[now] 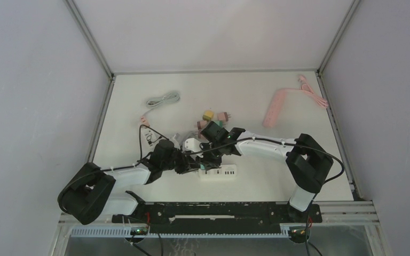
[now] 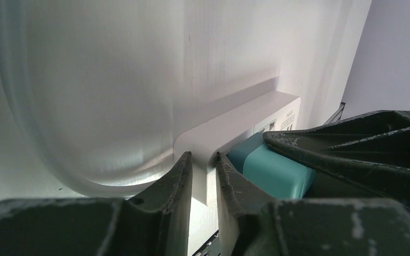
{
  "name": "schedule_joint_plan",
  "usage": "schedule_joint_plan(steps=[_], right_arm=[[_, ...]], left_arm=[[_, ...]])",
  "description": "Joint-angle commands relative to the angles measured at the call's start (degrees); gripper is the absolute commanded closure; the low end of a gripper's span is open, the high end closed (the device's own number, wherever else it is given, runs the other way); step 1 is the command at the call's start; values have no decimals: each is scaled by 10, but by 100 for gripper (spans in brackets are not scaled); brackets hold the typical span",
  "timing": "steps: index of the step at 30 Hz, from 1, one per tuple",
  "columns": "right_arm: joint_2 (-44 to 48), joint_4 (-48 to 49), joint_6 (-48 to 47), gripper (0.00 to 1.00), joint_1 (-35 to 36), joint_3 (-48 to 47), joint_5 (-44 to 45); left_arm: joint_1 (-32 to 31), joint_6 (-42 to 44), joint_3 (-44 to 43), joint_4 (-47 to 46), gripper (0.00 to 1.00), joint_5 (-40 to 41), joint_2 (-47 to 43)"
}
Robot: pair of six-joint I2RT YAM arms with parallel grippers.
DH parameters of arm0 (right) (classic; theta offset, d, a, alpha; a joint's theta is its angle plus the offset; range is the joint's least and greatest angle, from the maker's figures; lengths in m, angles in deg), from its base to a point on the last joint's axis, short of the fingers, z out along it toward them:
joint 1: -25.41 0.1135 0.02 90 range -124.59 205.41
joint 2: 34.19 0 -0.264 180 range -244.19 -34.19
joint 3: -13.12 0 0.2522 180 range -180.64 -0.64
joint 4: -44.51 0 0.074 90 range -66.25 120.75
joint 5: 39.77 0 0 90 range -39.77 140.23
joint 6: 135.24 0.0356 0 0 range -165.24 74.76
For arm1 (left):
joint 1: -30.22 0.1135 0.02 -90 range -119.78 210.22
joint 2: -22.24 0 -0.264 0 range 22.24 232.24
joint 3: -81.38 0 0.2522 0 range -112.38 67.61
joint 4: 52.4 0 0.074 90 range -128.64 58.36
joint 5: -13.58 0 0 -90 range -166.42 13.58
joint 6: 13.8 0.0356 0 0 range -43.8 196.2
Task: Insert the plug
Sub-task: Insert the plug into the socket.
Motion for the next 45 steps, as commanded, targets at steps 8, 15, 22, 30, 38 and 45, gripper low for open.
schedule_joint_plan(steps=[8, 15, 22, 30, 38, 45], right_arm=[[-23, -31, -25, 100, 8, -17, 37], [-53, -50, -33, 100, 11, -18, 51], [-70, -46, -29, 100, 31, 4, 85], [-61, -36, -18, 100, 38, 43, 107], [-71, -31, -12, 100, 30, 49, 111], [-82, -39, -13, 100, 37, 40, 120]], left_arm=[[17, 20, 19, 12, 78, -2, 1], [17, 20, 18, 10, 79, -5, 14], [18, 18, 18, 11, 80, -3, 16], [21, 13, 20, 8, 81, -6, 23], [21, 13, 21, 12, 81, -6, 15], [21, 11, 21, 16, 81, -3, 10]])
